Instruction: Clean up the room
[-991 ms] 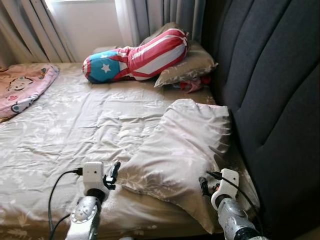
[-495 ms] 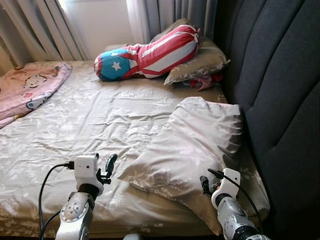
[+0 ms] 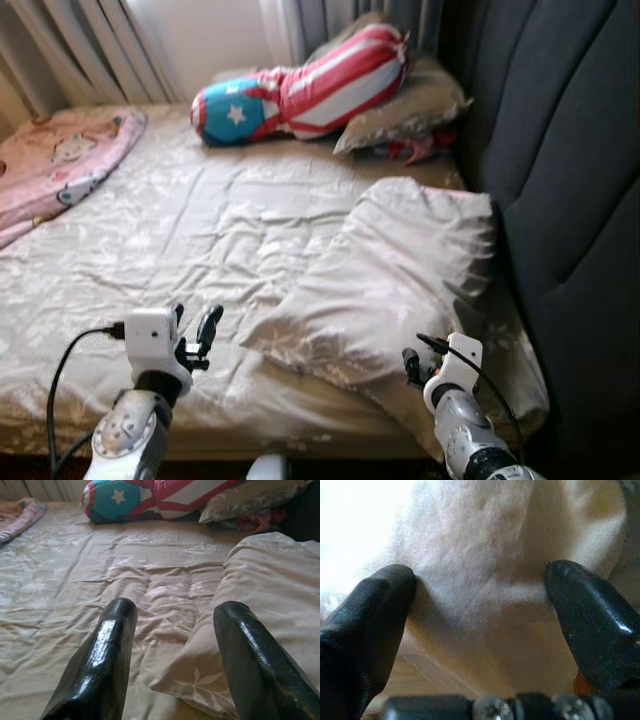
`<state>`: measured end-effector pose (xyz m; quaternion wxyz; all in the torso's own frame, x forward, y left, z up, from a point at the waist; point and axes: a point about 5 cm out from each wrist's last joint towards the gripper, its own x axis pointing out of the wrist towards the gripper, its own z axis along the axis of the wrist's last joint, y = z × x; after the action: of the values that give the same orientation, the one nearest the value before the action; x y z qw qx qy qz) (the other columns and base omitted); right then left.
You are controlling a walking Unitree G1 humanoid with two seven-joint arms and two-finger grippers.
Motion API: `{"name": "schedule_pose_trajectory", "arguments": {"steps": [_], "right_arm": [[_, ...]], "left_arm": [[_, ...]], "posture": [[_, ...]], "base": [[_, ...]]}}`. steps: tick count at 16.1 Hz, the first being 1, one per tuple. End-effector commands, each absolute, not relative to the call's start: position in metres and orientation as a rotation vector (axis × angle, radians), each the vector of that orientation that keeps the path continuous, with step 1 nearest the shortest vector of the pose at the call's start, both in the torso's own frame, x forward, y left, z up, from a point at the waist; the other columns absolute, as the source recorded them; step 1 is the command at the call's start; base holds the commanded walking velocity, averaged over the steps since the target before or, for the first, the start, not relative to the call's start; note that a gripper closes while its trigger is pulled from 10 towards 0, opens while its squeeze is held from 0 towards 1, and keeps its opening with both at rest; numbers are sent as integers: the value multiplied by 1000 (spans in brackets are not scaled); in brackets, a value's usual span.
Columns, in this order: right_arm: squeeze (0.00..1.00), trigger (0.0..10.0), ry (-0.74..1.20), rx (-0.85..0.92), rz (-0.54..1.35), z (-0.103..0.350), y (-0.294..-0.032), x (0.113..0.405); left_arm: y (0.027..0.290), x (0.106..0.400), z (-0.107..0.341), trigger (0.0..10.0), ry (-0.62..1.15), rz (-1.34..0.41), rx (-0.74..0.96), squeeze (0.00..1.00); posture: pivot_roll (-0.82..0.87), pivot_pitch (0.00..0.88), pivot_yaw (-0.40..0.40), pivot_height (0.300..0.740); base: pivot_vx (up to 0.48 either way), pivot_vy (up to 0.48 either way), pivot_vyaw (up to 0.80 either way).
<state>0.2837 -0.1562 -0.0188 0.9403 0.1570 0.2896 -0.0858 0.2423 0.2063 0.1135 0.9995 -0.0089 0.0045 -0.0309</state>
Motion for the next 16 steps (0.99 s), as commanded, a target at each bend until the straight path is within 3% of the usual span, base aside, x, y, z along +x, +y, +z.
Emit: {"name": "schedule_pose_trajectory", "arguments": {"steps": [1,6,12,13,14,16], "right_arm": [[0,10000,591,317,-171,-18,-154,285],[0,10000,581,319,-186,-13,-158,291],[0,10000,660,339,-57,-20,-139,285],[0,2824,660,356,-41,-21,-137,284],[0,0,660,355,-37,-21,-137,284],[0,0,672,338,-34,-23,-137,282]], "left_arm": [[207,244,121,10000,-3,-63,-14,0],[206,239,140,10000,3,-67,-22,0],[207,234,149,10000,13,-73,3,0],[211,234,151,10000,14,-63,7,0],[212,235,152,10000,15,-61,6,0],[210,234,152,10000,21,-67,8,0]], "posture": [[221,147,77,661],[244,198,87,661],[270,217,89,661],[270,221,89,661],[270,222,90,661],[266,228,90,661]], "base": [[0,0,0],[0,0,0],[0,0,0],[0,0,0],[0,0,0],[0,0,0]]}}
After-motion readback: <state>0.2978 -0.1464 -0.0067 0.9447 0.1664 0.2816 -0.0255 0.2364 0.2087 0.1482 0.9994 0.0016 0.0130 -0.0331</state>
